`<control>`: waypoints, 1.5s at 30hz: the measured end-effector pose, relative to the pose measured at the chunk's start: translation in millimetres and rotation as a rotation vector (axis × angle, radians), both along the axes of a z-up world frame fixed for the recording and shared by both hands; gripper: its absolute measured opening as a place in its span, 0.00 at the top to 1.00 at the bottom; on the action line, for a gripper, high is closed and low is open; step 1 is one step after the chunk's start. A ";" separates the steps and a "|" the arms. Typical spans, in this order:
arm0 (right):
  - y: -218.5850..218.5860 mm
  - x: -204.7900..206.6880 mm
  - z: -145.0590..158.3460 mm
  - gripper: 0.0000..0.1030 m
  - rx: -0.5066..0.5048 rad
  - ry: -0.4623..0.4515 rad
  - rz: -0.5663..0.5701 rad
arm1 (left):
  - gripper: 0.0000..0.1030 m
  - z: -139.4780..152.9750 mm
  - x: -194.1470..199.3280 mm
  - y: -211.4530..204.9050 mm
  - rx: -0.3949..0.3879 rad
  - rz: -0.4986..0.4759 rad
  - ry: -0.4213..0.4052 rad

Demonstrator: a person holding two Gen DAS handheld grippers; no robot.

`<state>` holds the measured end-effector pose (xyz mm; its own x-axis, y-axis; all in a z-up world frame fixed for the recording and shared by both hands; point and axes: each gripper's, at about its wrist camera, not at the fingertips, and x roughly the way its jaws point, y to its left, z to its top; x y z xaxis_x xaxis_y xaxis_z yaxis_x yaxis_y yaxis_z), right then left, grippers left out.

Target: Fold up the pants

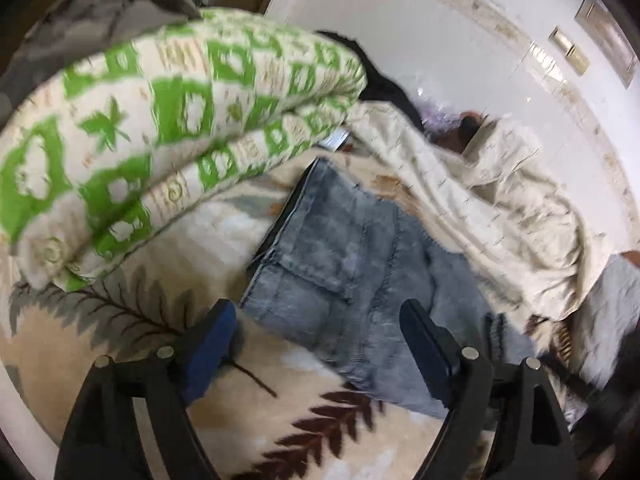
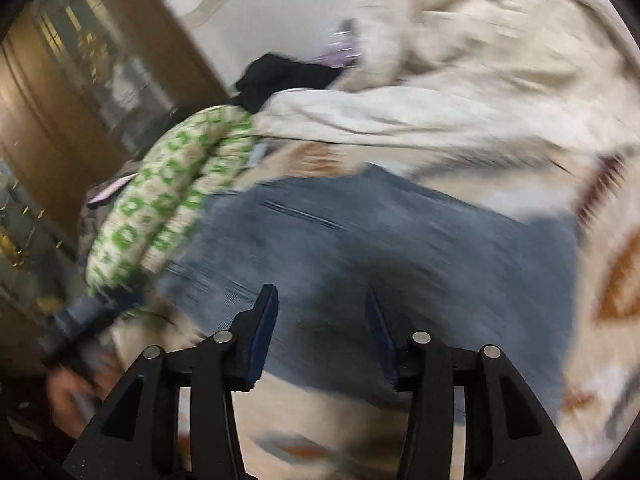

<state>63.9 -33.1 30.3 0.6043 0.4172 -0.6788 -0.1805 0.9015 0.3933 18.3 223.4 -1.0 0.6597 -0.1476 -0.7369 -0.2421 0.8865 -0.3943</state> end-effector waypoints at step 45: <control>182.5 192.5 5.1 0.87 -0.268 0.101 0.108 | 0.81 0.5 21.8 -3.5 -0.138 -0.198 -0.275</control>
